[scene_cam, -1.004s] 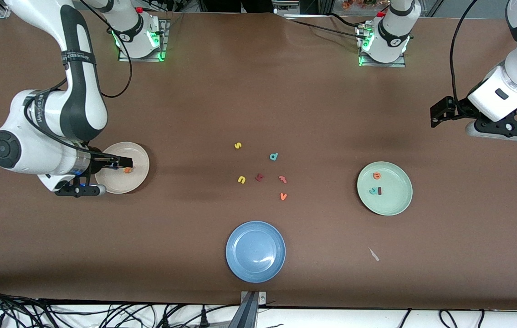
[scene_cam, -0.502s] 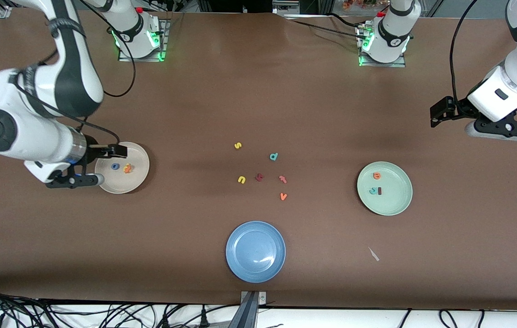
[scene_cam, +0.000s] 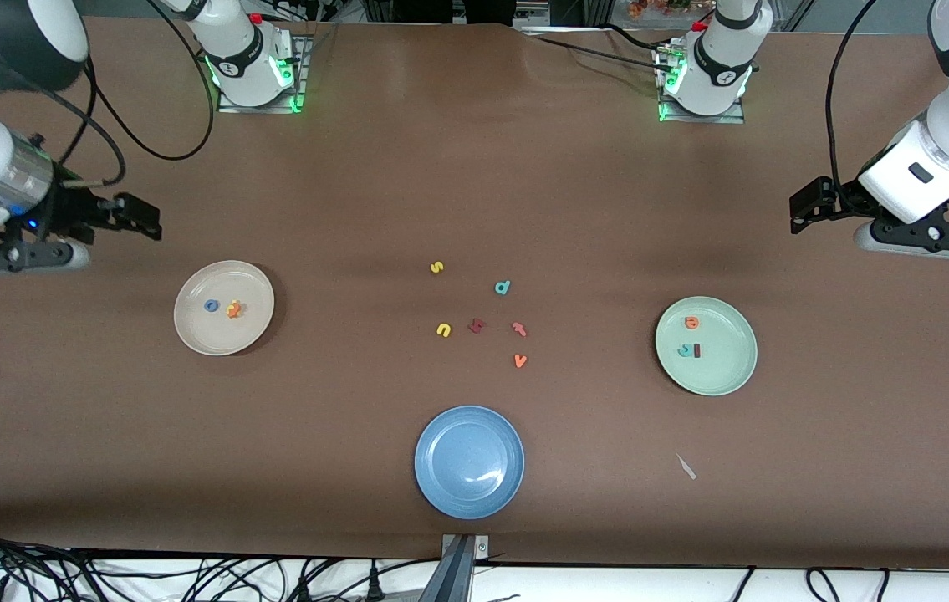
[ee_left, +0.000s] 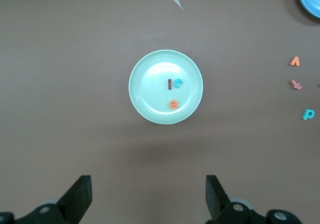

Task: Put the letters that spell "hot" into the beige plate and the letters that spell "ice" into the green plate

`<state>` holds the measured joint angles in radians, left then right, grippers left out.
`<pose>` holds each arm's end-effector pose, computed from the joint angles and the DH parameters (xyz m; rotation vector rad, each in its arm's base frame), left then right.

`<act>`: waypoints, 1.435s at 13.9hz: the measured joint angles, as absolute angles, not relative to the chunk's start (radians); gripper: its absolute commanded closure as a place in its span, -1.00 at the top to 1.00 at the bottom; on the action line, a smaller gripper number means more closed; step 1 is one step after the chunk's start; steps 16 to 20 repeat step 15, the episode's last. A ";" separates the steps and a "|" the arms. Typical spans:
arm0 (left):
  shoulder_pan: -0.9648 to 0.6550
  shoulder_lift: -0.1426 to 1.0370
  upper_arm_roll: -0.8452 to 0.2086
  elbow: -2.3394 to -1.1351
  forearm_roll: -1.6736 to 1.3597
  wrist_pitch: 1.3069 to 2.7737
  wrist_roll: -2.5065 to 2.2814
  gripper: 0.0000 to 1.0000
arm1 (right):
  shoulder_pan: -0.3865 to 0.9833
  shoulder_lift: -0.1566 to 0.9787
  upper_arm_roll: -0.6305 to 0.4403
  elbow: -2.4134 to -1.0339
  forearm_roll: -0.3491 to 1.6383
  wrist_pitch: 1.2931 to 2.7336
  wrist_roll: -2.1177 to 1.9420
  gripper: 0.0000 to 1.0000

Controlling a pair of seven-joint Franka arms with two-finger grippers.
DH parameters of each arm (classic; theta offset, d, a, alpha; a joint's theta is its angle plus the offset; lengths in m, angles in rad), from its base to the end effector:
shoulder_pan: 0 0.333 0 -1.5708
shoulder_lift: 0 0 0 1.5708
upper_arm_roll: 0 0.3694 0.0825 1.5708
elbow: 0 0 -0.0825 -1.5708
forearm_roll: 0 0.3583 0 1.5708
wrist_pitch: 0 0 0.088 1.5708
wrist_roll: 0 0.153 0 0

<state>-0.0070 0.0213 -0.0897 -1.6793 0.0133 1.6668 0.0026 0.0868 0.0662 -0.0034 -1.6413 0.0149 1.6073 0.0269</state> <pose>0.5368 -0.0497 0.5802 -3.1243 0.1576 0.0518 0.5431 0.0477 0.5680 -3.1273 -0.0863 0.1579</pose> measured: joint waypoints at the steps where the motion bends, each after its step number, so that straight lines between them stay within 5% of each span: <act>1: -0.007 0.021 -0.090 -1.679 0.013 1.667 0.003 1.00 | 0.081 0.046 -0.003 -1.648 0.009 1.590 0.027 1.00; 20: -0.007 0.021 -0.090 -1.679 0.013 1.667 0.003 1.00 | 0.058 0.030 -0.014 -1.662 0.000 1.616 0.031 1.00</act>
